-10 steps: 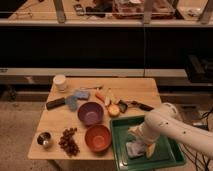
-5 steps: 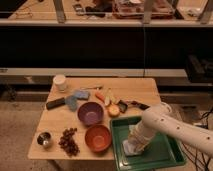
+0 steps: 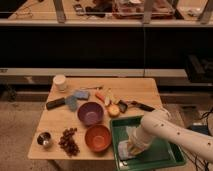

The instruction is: Wipe red bowl with towel

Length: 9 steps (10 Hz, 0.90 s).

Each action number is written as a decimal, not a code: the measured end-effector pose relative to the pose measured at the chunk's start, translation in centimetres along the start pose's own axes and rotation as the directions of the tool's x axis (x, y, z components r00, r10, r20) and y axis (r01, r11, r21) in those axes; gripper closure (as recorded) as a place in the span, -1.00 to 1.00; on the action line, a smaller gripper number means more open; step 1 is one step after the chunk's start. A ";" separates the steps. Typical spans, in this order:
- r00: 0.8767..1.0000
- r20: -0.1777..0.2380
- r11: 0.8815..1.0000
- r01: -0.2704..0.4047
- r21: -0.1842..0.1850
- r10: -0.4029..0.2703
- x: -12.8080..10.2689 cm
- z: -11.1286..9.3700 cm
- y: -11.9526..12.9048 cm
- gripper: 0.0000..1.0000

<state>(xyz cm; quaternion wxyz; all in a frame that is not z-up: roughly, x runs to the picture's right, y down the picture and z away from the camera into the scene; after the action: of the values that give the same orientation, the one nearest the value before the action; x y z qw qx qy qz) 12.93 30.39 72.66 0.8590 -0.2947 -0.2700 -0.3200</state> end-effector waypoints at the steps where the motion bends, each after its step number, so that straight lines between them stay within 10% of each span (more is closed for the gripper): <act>1: 1.000 -0.007 1.000 0.008 0.008 -0.008 -0.4 -0.5 -0.1 1.00; 6: 0.993 -0.048 0.988 0.112 0.108 -0.108 -2.9 -9.6 -3.0 1.00; 9: 0.985 -0.032 0.970 0.175 0.168 -0.172 -4.0 -11.4 -5.3 1.00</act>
<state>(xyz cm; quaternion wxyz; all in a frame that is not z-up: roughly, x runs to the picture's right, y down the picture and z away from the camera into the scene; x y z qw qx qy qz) 9.73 20.91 64.06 0.8521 -0.1926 -0.3136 -0.3723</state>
